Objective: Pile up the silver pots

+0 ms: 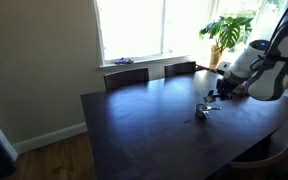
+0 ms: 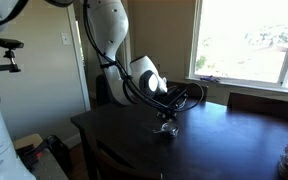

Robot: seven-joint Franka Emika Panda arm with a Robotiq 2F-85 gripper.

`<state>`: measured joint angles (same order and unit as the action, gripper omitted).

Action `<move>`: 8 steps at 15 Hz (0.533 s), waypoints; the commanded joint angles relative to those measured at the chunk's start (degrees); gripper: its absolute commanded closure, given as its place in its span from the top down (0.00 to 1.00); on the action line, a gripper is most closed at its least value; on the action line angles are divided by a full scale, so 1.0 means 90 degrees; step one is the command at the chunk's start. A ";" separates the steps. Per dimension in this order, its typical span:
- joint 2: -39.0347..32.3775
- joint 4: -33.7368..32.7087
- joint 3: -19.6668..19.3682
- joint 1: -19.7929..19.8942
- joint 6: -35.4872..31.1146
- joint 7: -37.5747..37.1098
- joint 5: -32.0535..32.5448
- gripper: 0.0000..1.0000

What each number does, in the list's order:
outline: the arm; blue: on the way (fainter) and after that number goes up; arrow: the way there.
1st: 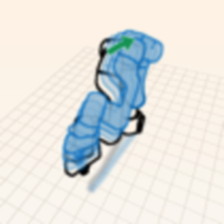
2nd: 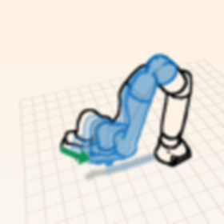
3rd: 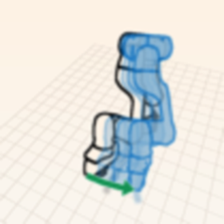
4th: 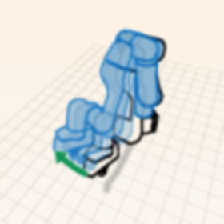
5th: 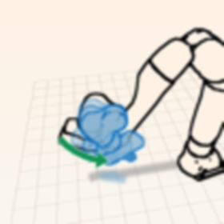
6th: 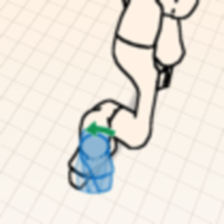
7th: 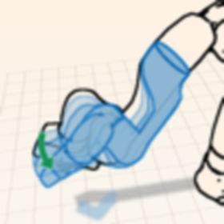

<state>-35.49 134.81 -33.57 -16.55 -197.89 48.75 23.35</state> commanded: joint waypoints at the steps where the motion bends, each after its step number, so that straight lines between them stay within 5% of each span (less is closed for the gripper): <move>1: -0.0203 -0.0178 -0.0065 -0.0234 0.0014 0.0244 -0.0443 0.04; 8: -0.1182 -0.0843 0.0008 -0.0507 0.0014 0.0091 -0.1049 0.04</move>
<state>-42.85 129.30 -33.10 -19.83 -197.85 49.51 15.90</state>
